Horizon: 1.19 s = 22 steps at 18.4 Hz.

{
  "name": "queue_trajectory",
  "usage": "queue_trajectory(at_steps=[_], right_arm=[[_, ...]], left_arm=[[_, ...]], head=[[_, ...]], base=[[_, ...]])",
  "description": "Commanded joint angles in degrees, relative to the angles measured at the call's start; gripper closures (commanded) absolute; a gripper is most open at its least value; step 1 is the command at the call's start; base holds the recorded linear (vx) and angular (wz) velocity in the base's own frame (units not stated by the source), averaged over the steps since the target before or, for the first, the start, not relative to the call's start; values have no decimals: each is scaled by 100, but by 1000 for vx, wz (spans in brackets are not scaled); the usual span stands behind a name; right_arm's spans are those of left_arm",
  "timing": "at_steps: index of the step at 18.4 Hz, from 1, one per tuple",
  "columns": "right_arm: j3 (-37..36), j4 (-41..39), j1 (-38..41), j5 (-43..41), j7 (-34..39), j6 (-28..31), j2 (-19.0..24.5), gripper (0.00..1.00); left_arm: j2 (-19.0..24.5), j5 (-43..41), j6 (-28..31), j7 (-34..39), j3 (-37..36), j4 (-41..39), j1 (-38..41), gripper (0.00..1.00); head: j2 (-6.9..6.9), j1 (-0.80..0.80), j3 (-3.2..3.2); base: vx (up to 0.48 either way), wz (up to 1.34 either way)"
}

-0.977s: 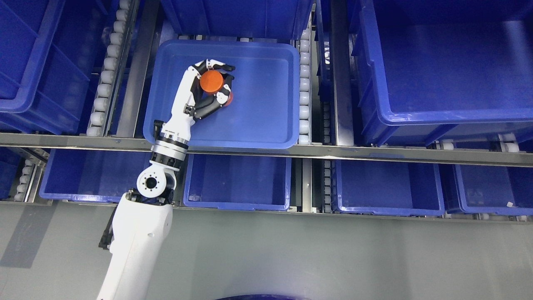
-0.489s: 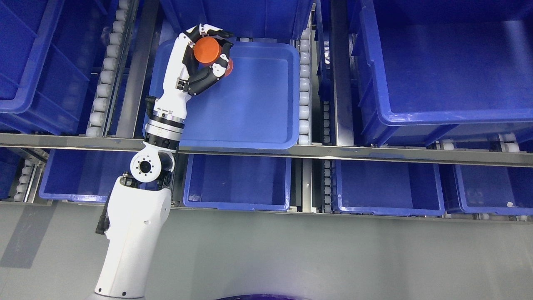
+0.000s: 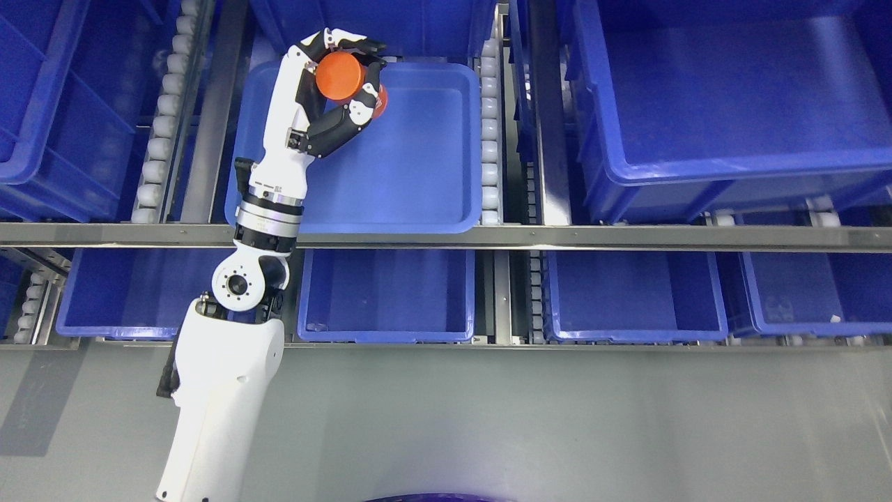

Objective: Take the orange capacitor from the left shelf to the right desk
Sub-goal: 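Hold the capacitor in the left hand while turning toward the steel table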

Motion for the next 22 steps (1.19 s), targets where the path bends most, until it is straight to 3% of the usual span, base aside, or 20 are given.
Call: queue_trajectory(at_steps=[1, 10, 22], right_arm=[[-61, -193, 10, 0, -4, -16, -100, 0], [-61, -193, 10, 0, -4, -24, -100, 0], [-61, -193, 10, 0, -4, -16, -100, 0]], left_arm=[[100, 13, -425, -11, -261, -447, 399, 98], [100, 13, -586, -125, -851, -552, 760, 98], [100, 31, -604, -125, -1132, -570, 707, 98]], head=[[0, 0, 0], [0, 0, 0], [0, 0, 0]], base=[[-89, -120], [-117, -269], [-67, -671]])
